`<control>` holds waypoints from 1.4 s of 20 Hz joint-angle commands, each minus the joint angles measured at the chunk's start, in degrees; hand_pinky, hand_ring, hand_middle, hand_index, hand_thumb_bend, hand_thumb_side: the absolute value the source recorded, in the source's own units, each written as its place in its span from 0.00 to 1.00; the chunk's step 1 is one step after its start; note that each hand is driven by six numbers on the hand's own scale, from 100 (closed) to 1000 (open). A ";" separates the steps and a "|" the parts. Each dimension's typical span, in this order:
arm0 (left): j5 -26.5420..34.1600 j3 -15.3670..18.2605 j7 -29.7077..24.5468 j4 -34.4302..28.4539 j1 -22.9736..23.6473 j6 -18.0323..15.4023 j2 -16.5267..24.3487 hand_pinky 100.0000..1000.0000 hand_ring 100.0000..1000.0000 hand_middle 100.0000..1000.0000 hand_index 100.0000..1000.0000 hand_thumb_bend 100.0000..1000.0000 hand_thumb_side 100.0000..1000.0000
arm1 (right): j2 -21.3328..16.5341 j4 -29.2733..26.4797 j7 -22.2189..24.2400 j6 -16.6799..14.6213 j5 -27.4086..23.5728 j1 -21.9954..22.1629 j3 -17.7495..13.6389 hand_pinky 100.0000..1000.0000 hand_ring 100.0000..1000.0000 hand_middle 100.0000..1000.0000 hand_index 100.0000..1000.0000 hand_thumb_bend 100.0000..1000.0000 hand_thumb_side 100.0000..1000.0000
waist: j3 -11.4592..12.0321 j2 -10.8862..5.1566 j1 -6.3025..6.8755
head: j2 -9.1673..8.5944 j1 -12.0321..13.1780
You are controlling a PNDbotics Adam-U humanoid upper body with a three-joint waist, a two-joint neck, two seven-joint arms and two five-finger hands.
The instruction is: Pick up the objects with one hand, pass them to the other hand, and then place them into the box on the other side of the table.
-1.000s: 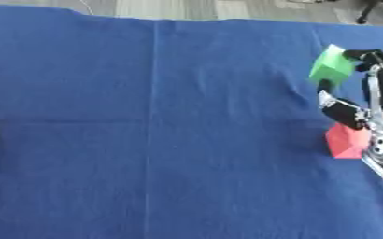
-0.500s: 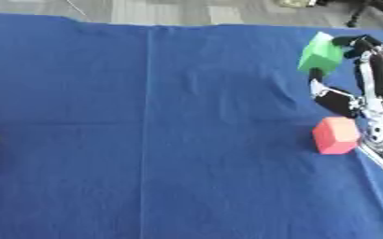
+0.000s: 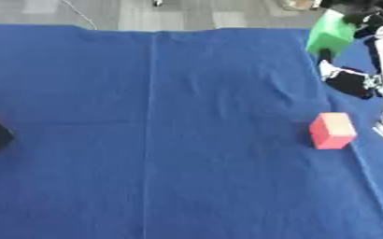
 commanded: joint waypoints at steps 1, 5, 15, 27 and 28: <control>0.42 0.69 -0.04 -0.34 -0.22 -0.03 1.54 0.91 0.59 0.56 0.71 0.00 0.68 | -2.52 -0.82 0.27 -1.27 -2.29 -1.04 0.06 0.63 0.69 0.46 0.52 0.00 0.00 | -0.21 -2.15 0.18 | 0.69 0.65; 0.65 0.54 -0.13 -0.62 -0.36 -0.22 1.83 0.91 0.59 0.56 0.71 0.00 0.67 | -1.81 -0.82 0.55 -3.10 -5.65 -2.53 1.64 0.60 0.70 0.46 0.52 0.00 0.00 | -0.46 -3.31 0.52 | 1.35 0.82; 0.81 -0.19 -0.86 -0.35 -1.34 -0.19 2.37 0.91 0.59 0.56 0.71 0.00 0.67 | 1.37 -0.82 2.20 -5.57 -14.09 -8.03 5.74 0.56 0.71 0.46 0.52 0.00 0.00 | -0.80 -4.58 0.56 | 2.49 2.02; 0.91 -0.67 -1.39 -1.04 -1.98 -1.10 3.49 0.91 0.59 0.56 0.71 0.00 0.65 | 6.38 -0.82 3.42 -9.30 -22.14 -13.79 8.54 0.53 0.72 0.46 0.51 0.00 0.00 | -1.14 -5.55 0.34 | 4.18 3.06; 0.91 -0.70 -1.45 -1.05 -2.00 -1.25 3.53 0.91 0.59 0.56 0.71 0.00 0.65 | 6.90 -0.82 3.64 -9.37 -22.22 -14.05 8.87 0.53 0.72 0.46 0.51 0.00 0.00 | -1.16 -5.59 0.35 | 4.26 3.13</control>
